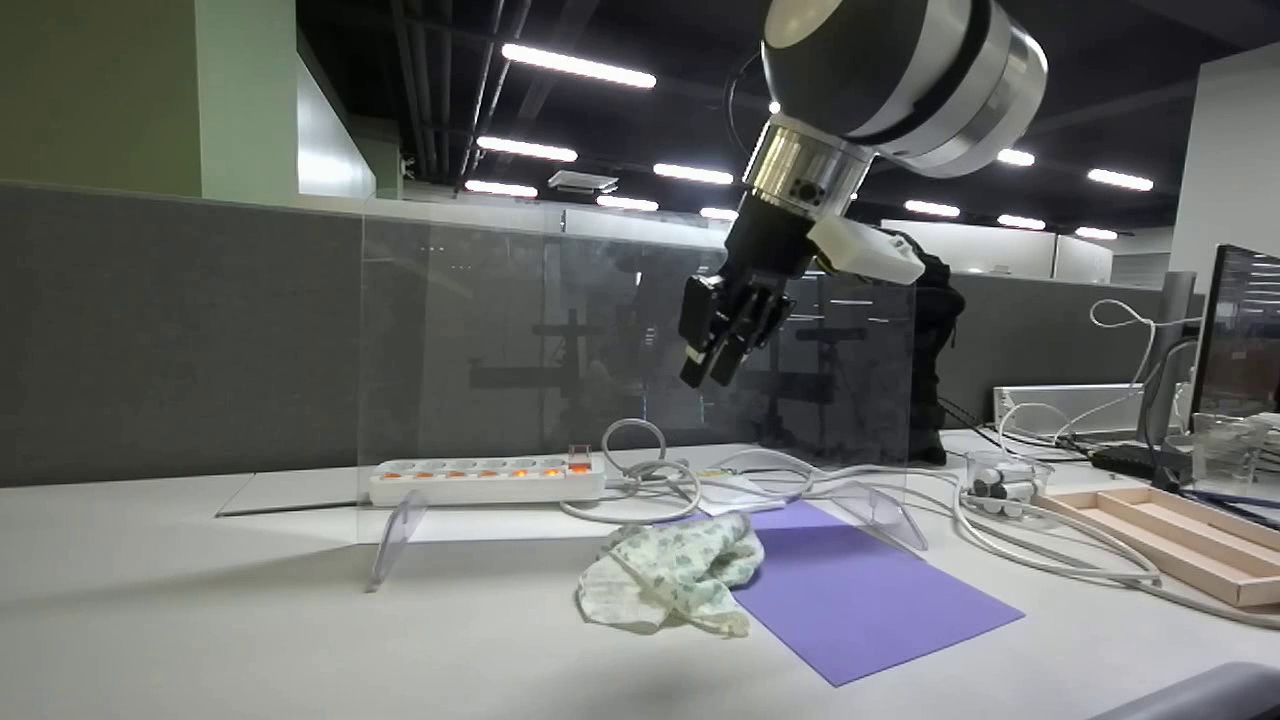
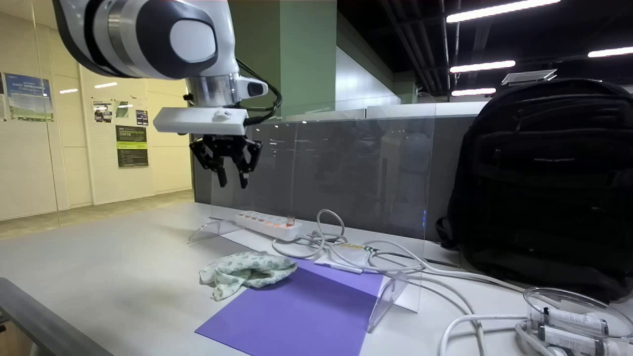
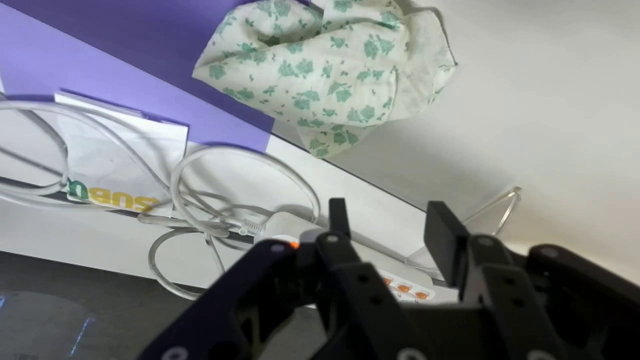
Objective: Drop the cloth from the transparent screen onto the table
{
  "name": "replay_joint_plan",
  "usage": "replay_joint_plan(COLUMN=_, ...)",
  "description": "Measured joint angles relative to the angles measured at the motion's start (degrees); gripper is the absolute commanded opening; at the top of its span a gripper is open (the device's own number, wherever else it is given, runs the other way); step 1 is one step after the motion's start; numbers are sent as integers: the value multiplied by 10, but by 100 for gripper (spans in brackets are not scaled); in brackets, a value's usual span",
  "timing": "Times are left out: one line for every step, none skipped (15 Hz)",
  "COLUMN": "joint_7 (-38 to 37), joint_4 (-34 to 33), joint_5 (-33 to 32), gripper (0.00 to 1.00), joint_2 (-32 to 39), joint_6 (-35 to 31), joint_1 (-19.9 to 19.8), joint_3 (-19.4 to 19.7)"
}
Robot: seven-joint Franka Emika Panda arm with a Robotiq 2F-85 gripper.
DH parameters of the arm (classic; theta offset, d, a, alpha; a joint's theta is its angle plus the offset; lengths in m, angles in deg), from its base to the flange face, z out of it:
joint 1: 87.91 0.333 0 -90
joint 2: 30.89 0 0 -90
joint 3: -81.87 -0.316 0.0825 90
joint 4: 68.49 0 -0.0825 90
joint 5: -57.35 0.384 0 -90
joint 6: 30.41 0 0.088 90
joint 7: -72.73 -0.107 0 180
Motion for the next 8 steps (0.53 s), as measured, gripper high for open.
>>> replay_joint_plan(joint_7=0, joint_4=0, joint_5=1, gripper=83, joint_2=0, joint_6=2, joint_1=0, joint_3=0)
replay_joint_plan(joint_7=1, joint_4=0, joint_5=1, gripper=89, joint_2=0, joint_6=3, joint_1=0, joint_3=1)
replay_joint_plan(joint_7=2, joint_4=0, joint_5=1, gripper=97, joint_2=1, joint_6=3, joint_1=0, joint_3=1)
replay_joint_plan(joint_7=4, joint_4=0, joint_5=1, gripper=99, joint_2=1, joint_6=3, joint_1=0, joint_3=1)
replay_joint_plan(joint_7=6, joint_4=0, joint_5=1, gripper=100, joint_2=2, joint_6=3, joint_1=0, joint_3=1)
replay_joint_plan(joint_7=7, joint_4=0, joint_5=1, gripper=100, joint_2=2, joint_6=3, joint_1=0, joint_3=1)
replay_joint_plan(joint_7=8, joint_4=0, joint_5=1, gripper=100, joint_2=4, joint_6=3, joint_1=0, joint_3=1)
replay_joint_plan(joint_7=10, joint_4=0, joint_5=1, gripper=100, joint_2=5, joint_6=4, joint_1=0, joint_3=1)
